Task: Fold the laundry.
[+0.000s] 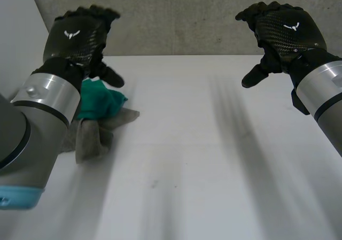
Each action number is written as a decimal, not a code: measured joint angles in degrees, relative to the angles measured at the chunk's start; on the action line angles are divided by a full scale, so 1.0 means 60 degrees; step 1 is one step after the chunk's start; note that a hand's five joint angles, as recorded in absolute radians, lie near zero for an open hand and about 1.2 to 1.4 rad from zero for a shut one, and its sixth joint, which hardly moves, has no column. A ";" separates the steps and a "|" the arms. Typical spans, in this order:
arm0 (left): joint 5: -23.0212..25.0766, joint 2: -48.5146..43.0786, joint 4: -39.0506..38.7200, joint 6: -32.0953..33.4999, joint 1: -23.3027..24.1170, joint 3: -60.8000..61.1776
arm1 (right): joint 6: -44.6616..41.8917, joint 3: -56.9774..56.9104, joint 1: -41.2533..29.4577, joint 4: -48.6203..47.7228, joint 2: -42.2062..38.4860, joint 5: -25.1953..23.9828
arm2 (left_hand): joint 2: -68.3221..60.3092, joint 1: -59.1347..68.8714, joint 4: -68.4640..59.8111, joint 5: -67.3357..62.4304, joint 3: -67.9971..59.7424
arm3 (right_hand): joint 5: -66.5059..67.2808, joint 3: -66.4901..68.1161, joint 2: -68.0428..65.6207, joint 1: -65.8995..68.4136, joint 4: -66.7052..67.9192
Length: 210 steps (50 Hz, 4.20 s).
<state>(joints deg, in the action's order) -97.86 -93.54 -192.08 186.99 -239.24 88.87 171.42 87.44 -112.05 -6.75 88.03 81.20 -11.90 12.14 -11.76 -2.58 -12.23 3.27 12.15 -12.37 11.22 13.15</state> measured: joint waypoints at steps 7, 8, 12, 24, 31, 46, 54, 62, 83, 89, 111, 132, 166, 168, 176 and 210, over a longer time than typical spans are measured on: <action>0.0144 -0.1202 -0.0307 0.1704 -0.1544 0.0220 | -0.0016 -0.0008 0.0004 0.0000 -0.0064 -0.0017 | 0.0001 0.0000 0.0000 0.0000 0.0000 | 0.0000 0.0000 0.0000 0.0000 0.0000; 0.0202 -0.1428 -0.0381 0.1956 -0.1798 0.0213 | -0.0018 -0.0008 0.0003 0.0000 -0.0098 -0.0018 | 0.0001 0.0000 0.0000 0.0001 0.0000 | 0.0000 0.0000 0.0000 0.0000 0.0000; 0.0617 -0.2525 -0.0628 0.2773 -0.2911 -0.0035 | -0.0029 -0.0011 -0.0001 0.0003 -0.0308 -0.0023 | 0.0001 0.0000 0.0000 0.0000 0.0000 | 0.0000 -0.0001 0.0000 0.0000 0.0000; 0.1314 -0.5412 -0.0725 0.3154 -0.4415 -0.1894 | -0.0036 0.0000 -0.0007 0.0012 -0.0590 -0.0026 | -0.0236 0.0223 -0.0234 -0.0180 -0.0176 | 0.0000 0.0000 0.0000 0.0000 0.0000; 0.1261 -0.6501 -0.0710 0.3155 -0.4585 -0.2921 | -0.0041 0.0020 -0.0004 0.0002 -0.0588 -0.0027 | -0.7301 0.7876 -0.7133 -0.6877 -0.7188 | 0.0000 0.0000 0.0000 0.0000 0.0000; 0.1169 -0.4316 -0.0544 0.2509 -0.3104 -0.3098 | -0.0038 -0.0177 0.0173 0.0024 -0.0522 -0.0027 | -0.9307 0.8650 -0.9478 -0.8480 -0.9284 | 0.0000 -0.0001 0.0000 0.0000 0.0000; 0.1204 -0.1885 0.0017 0.0642 -0.1099 -0.2361 | -0.0035 -0.0442 0.0705 0.0095 -0.0332 -0.0027 | -0.9330 0.8650 -0.9484 -0.8477 -0.9301 | 0.0000 0.0000 0.0000 0.0000 0.0000; 0.1284 -0.1272 0.0526 -0.0758 0.1441 -0.1209 | -0.0031 -0.0586 0.1170 0.0214 -0.0112 -0.0058 | -0.4011 0.3082 -0.4089 -0.3756 -0.4030 | 0.0000 -0.0001 0.0000 0.0000 0.0000; 0.1184 -0.2354 0.1544 0.0937 0.0518 -0.1251 | -0.1104 -0.0691 0.0877 0.1926 -0.0604 -0.0782 | 0.0050 -0.0219 0.0037 0.0002 0.0043 | 0.0000 0.0000 0.0000 0.0000 0.0000; 0.1279 -0.3027 0.1337 0.1337 -0.0444 -0.1254 | -0.2952 -0.0861 0.0259 0.3776 -0.1667 -0.0880 | 0.0050 -0.0218 0.0037 0.0001 0.0043 | 0.0000 0.0000 0.0000 0.0000 0.0000; 0.2652 -0.6143 0.1324 0.3115 -0.0927 -0.3129 | -0.0939 0.1704 0.0074 0.0563 -0.2922 -0.0521 | 0.0023 -0.0182 0.0012 -0.0008 0.0021 | 0.0000 0.0000 0.0000 0.0000 0.0000; 0.2596 -0.7705 0.2448 0.3571 -0.0363 -0.4953 | -0.0041 -0.0007 0.0014 0.0742 -0.4842 -0.1098 | -0.8944 0.8819 -0.8997 -0.8658 -0.8837 | 0.7902 0.8402 -0.8398 0.6983 0.8197; 0.0355 -0.3674 0.1015 0.1616 0.0470 -0.4911 | -0.0223 -0.3629 0.0461 0.3953 -0.4389 -0.1353 | -0.9433 0.8819 -0.9484 -0.8763 -0.9336 | 0.0635 0.0713 -0.0668 0.0501 0.0558; 0.0386 -0.3263 0.0920 0.1625 0.0472 -0.4422 | -0.0285 -0.3345 0.0619 0.4469 -0.4484 -0.1390 | -0.9433 0.8819 -0.9484 -0.8763 -0.9336 | 0.0063 0.0004 0.0005 0.0047 -0.0013; 0.0567 -0.1870 0.0794 0.1635 0.0529 -0.3232 | -0.0215 -0.2157 0.1215 0.4543 -0.4684 -0.1594 | -0.9434 0.8819 -0.9485 -0.8763 -0.9336 | 0.0031 -0.0006 0.0009 0.0047 -0.0013; 0.0252 -0.1944 -0.0156 0.1642 0.0328 -0.4309 | 0.0439 -0.5121 0.1542 0.1122 -0.4013 -0.1318 | -0.9453 0.8818 -0.9488 -0.8763 -0.9352 | 0.8853 0.9235 -0.9172 0.7598 0.9132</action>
<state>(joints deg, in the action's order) -96.35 -105.21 -193.02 196.84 -237.27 63.02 174.05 56.72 -102.79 -0.02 63.95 73.29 -68.62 65.05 -68.69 -55.16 -68.34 56.39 67.56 -67.40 56.81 67.94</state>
